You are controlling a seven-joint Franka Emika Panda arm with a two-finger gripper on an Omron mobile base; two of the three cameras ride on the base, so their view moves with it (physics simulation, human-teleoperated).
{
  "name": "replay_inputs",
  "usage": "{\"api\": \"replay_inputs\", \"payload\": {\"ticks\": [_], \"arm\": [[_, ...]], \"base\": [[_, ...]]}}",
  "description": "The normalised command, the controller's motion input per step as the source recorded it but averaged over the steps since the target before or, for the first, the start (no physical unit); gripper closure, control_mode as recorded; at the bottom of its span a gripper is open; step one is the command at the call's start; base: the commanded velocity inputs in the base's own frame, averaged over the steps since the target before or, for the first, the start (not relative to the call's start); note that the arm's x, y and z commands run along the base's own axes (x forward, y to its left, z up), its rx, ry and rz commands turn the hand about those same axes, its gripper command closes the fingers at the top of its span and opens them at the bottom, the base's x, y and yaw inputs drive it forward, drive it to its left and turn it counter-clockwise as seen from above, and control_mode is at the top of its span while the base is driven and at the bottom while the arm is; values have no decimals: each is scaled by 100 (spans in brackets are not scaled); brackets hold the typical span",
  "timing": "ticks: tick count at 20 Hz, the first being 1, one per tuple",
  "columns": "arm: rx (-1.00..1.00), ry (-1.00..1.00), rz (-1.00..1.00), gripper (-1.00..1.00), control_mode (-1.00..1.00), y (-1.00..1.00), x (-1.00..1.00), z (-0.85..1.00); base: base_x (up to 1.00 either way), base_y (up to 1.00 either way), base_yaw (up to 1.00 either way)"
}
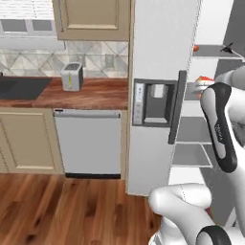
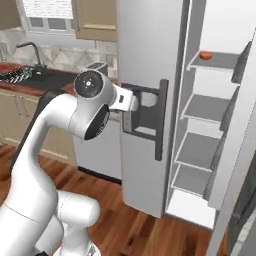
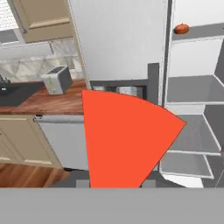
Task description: Take the cheese, fish, and squash from the fridge and place them on the plate on the dining counter to create an appetizer plate.
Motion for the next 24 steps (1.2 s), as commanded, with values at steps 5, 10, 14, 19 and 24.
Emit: {"api": "replay_inputs", "payload": {"ticks": [5,10,14,19,24], "arm": [[0,0,0,100,100,0,0,0],[0,0,0,100,100,0,0,0],[0,0,0,100,100,0,0,0],[0,0,0,100,100,0,0,0],[0,0,0,100,100,0,0,0]], "base": [[-31,95,69],[-71,44,69],[-99,5,64],[-99,0,61],[-92,0,58]]}}
